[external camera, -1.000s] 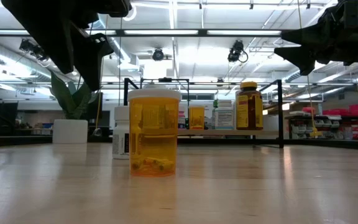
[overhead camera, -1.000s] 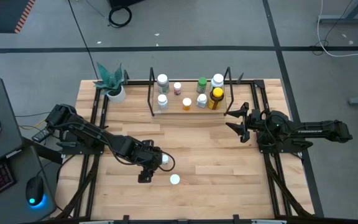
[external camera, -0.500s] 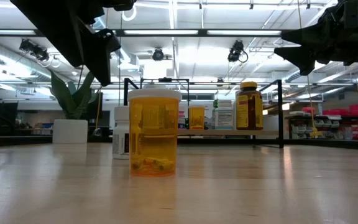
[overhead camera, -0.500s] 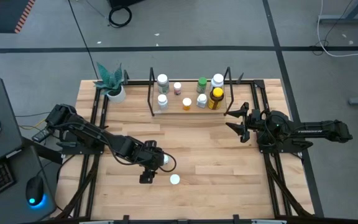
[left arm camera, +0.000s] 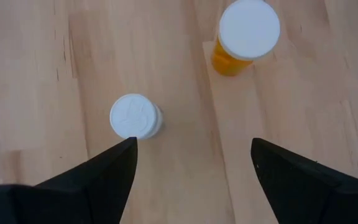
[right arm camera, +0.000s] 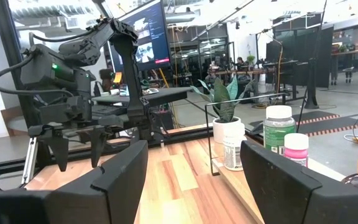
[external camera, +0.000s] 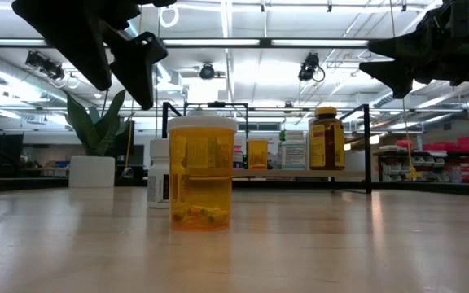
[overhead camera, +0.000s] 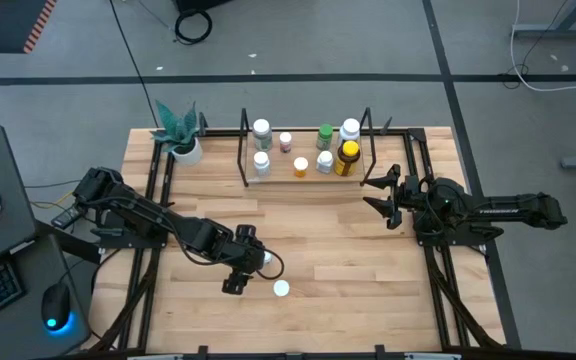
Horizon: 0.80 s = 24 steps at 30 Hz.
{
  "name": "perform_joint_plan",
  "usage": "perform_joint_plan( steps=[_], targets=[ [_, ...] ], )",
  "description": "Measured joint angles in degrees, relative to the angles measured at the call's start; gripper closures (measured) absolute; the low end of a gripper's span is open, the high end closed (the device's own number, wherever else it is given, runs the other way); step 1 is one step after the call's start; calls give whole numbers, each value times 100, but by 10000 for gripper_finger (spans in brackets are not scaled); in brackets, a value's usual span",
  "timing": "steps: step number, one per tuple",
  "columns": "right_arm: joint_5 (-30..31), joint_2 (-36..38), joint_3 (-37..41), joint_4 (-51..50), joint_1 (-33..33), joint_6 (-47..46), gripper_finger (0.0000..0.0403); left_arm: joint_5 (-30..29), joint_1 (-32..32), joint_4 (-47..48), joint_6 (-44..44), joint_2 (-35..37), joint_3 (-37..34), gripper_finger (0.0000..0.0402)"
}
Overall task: Pick and place medicine bottles onto shelf by color
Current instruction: Put the orange pill bottle on the shelf aligned with the other orange pill bottle
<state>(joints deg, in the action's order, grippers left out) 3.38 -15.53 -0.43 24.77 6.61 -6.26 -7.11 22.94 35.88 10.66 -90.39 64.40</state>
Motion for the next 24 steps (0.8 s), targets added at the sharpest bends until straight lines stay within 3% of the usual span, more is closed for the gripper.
perform_joint_plan(
  steps=[11, 24],
  targets=[
    [0, 0, 0, 0, 0, 0, 138, 0, -62, -198, -105, -26, 0, 81],
    [0, -1, 0, 2, 0, 0, 138, 292, -16, -1013, -841, -624, 4, 85]
  ],
)
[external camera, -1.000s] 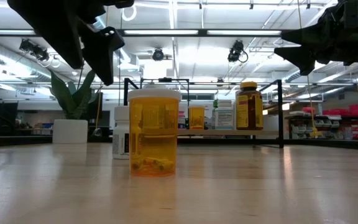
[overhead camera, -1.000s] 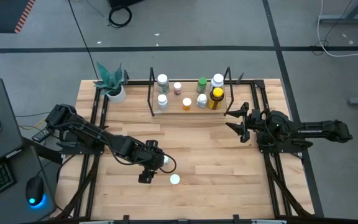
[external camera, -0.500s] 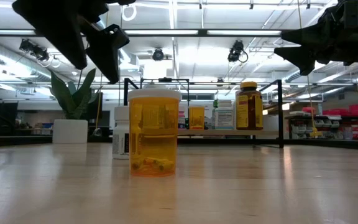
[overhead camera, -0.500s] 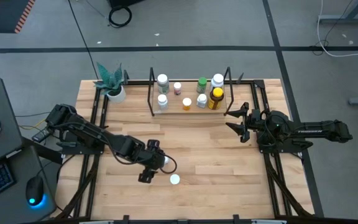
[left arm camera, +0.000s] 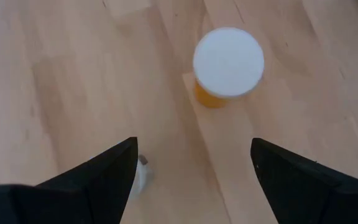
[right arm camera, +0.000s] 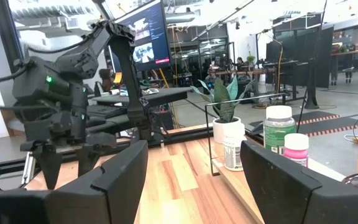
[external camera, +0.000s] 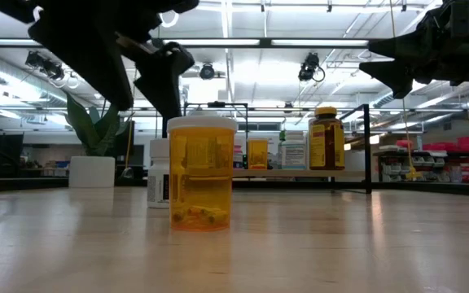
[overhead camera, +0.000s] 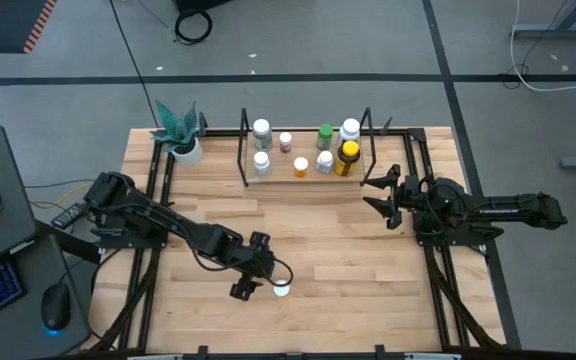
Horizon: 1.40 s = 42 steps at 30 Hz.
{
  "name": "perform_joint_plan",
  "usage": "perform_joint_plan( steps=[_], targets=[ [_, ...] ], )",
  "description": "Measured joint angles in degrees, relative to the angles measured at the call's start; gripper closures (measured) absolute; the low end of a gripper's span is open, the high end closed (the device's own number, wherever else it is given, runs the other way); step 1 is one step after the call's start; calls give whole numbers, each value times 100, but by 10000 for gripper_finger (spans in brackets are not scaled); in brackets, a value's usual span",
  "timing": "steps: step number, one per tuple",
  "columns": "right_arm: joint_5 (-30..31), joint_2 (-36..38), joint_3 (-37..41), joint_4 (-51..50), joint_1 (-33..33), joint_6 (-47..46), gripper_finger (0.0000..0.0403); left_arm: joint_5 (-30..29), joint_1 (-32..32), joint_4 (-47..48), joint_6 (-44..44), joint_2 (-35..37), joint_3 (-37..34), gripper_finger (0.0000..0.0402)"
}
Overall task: Pick and place medicine bottles onto shelf by color
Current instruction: Put the orange pill bottle on the shelf aligned with the other orange pill bottle
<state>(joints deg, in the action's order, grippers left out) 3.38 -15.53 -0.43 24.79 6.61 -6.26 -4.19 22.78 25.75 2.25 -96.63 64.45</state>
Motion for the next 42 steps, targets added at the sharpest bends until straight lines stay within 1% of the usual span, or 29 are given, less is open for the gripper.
perform_joint_plan(
  steps=[11, 20, 24, 26, 30, 35, 39, 42],
  targets=[
    [0, -2, 0, 1, 0, -1, 138, 291, 31, -902, -296, -477, 0, 86],
    [1, -11, 0, 1, 0, -1, 138, 322, 26, -1162, -294, -696, 0, 87],
    [2, -43, 0, 44, 0, -1, 138, 441, 26, -1309, -294, -881, -1, 88],
    [0, -50, 0, 45, 0, 0, 138, 490, 34, -1526, -315, -952, -2, 88],
    [-1, -61, 0, 40, 0, 0, 138, 444, 61, -1691, -567, -956, -2, 88],
    [2, -59, 0, 44, 0, -1, 138, 400, 59, -1748, -616, -957, -2, 88],
    [0, -60, 0, 42, 0, -1, 138, 398, 59, -1818, -755, -1041, -7, 88],
    [0, -60, 0, 46, 0, 0, 138, 400, 59, -2052, -824, -1155, 2, 88]
  ],
)
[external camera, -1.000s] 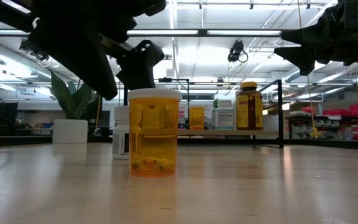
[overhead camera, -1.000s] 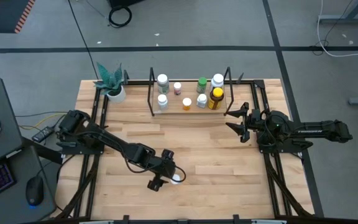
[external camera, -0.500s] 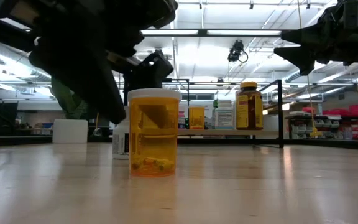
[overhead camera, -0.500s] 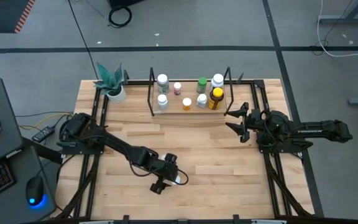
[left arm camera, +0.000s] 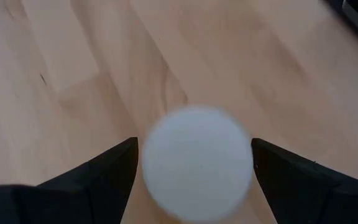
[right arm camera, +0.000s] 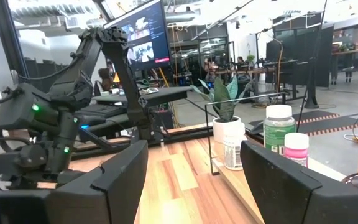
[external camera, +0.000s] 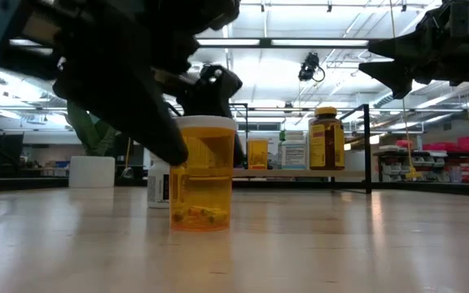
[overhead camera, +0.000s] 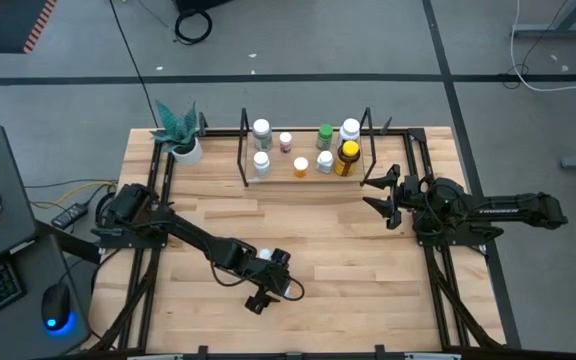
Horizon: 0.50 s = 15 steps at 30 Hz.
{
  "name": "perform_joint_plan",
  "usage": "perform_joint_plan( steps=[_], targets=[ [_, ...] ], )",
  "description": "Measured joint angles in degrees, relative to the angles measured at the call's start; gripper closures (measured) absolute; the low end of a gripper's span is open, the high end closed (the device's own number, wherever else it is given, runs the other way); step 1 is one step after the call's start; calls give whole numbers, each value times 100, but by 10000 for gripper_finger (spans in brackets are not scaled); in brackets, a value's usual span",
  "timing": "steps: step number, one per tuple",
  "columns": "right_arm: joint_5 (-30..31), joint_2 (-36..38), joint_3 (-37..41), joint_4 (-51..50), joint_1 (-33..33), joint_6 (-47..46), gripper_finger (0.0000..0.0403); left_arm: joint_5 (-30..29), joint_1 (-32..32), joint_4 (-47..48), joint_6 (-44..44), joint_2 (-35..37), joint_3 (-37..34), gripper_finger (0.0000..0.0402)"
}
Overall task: Pick and place medicine bottles onto shelf by color
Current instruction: Put the orange pill bottle on the shelf aligned with the other orange pill bottle
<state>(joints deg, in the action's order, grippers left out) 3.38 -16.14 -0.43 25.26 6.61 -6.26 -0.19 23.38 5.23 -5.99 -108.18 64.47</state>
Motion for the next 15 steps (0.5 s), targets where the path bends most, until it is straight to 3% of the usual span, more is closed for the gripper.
perform_joint_plan(
  steps=[15],
  targets=[
    [0, -14, 0, 46, 0, 0, 138, 42, -7, -424, -114, -188, -1, 88]
  ],
)
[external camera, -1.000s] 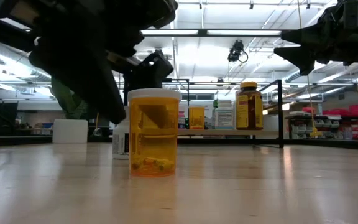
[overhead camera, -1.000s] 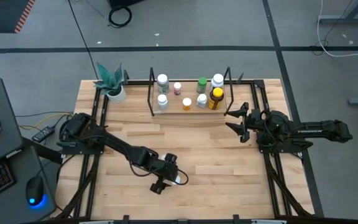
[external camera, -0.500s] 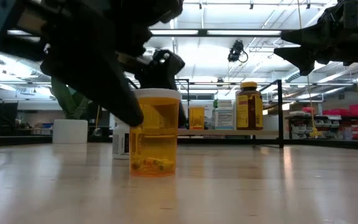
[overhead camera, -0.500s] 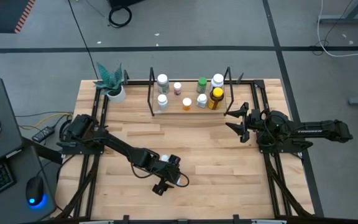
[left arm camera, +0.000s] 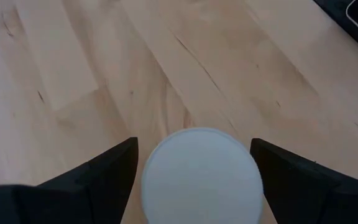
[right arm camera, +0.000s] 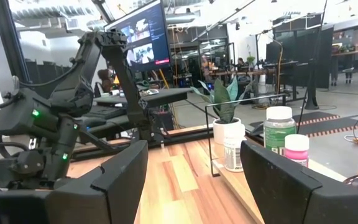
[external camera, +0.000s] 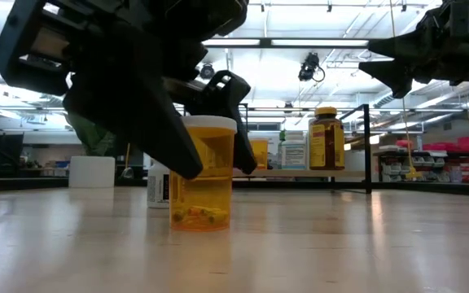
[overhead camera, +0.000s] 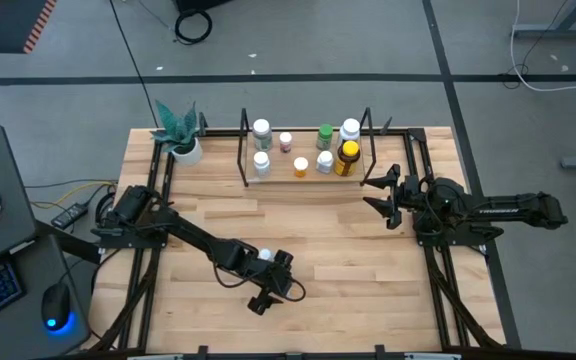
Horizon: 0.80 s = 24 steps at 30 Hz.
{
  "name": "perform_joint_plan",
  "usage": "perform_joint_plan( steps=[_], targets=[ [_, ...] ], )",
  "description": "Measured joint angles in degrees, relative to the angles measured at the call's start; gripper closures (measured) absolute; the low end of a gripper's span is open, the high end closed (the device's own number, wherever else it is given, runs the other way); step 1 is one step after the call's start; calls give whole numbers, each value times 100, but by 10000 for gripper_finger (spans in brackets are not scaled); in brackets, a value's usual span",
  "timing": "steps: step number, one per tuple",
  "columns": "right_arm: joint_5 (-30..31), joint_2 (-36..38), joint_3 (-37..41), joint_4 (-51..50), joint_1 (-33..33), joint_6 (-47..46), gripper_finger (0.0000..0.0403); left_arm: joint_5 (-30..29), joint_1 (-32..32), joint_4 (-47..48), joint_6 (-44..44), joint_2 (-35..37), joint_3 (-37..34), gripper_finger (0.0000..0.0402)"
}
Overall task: Pick and place medicine bottles onto shelf by color
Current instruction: Put the orange pill bottle on the shelf aligned with the other orange pill bottle
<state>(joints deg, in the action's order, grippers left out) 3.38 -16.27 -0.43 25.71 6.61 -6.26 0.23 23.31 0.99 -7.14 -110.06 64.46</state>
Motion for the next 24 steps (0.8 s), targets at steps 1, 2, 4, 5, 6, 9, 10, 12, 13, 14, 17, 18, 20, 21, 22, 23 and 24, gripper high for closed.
perform_joint_plan(
  steps=[1, 2, 4, 5, 6, 9, 10, 12, 13, 14, 17, 18, 20, 21, 22, 23, 24],
  targets=[
    [2, 2, 0, 2, 0, -2, 138, 0, 0, -8, -1, 0, 0, 88],
    [0, 2, 0, 2, 0, 0, 138, 2, 0, -16, -2, 0, -2, 88],
    [0, 4, 0, 2, 0, 0, 138, 1, 0, -18, -2, 0, -2, 88],
    [1, 4, 0, 6, 0, -2, 138, 0, 0, -17, -4, 0, 0, 88],
    [1, 4, 0, 7, 0, -1, 138, 0, 0, -20, -4, 0, -2, 88],
    [0, 4, 0, 7, 0, -1, 138, -9, 0, -19, -4, 0, -2, 91],
    [1, 4, 0, 7, 0, -2, 138, -23, 0, -20, -4, 0, -2, 94],
    [0, 4, 0, 9, 0, -2, 138, -32, 0, -20, -4, 0, -2, 103],
    [0, 4, 0, 7, 0, 0, 138, -38, 0, -20, -5, 0, -2, 109],
    [0, 4, 0, 7, 0, -1, 138, -40, 0, -20, -5, 0, -2, 116],
    [0, 4, 0, 7, 0, -1, 138, -46, 0, -17, -20, 0, -2, 136],
    [1, 4, 0, 9, 0, -1, 138, -46, -2, -17, -20, 0, -2, 143],
    [0, 4, 0, 9, 0, -1, 138, -48, -2, -8, -20, 0, -2, 157],
    [0, 4, 0, 9, 0, 0, 138, -51, -2, 1, -20, 0, -2, 163],
    [0, 4, 0, 9, 0, -2, 138, -51, -2, 5, -20, 0, -2, 170],
    [0, 4, 0, 9, 0, 0, 138, -52, -2, 8, -20, 0, -2, 176],
    [0, 4, 0, 9, 0, 0, 138, -52, -2, 9, -20, 0, -2, 182]
  ],
)
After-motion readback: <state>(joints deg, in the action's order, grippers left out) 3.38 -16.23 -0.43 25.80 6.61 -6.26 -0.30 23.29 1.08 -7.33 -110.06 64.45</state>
